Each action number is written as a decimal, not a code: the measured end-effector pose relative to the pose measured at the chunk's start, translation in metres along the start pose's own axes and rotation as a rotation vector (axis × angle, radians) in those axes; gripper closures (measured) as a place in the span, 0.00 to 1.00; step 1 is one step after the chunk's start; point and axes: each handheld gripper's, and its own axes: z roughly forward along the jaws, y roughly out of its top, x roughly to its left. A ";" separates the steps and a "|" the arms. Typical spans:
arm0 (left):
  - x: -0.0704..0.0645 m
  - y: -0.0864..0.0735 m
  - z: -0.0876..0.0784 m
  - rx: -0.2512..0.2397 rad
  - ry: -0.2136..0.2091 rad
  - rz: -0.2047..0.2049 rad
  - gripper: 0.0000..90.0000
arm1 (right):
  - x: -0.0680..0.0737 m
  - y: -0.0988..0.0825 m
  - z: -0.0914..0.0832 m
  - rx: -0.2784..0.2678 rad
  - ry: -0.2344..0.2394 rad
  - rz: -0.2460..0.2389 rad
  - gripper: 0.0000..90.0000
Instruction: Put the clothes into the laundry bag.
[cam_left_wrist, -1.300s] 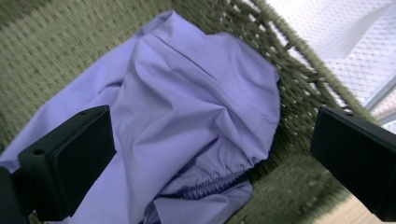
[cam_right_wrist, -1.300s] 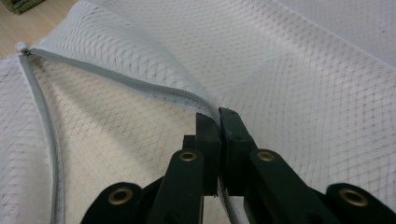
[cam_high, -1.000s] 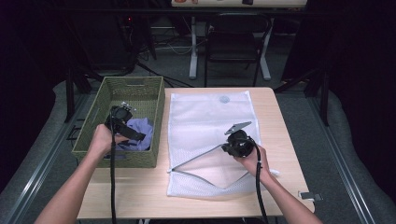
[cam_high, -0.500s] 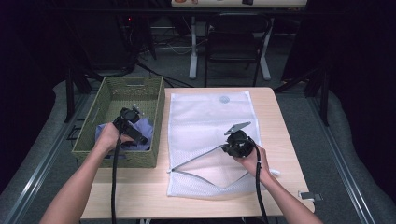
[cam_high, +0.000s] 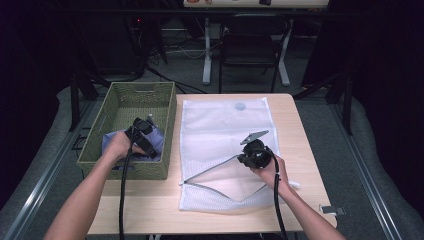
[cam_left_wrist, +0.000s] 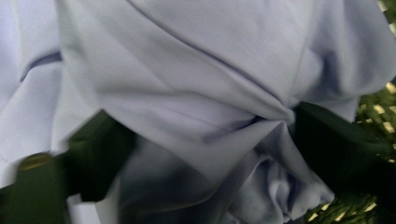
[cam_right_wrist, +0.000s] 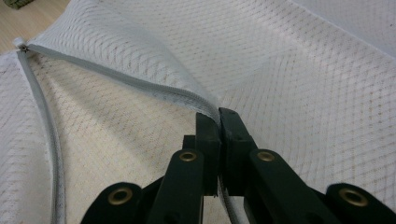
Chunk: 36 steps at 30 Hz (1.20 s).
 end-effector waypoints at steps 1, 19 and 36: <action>0.000 0.000 0.001 0.004 -0.002 0.004 0.28 | 0.000 0.000 0.000 0.002 0.001 -0.003 0.97; 0.005 0.000 0.003 0.055 -0.003 0.001 0.78 | 0.000 0.000 -0.002 0.005 -0.005 -0.003 0.97; 0.008 -0.022 -0.037 -0.044 0.048 0.062 0.91 | -0.003 0.001 -0.002 0.005 -0.002 0.011 0.97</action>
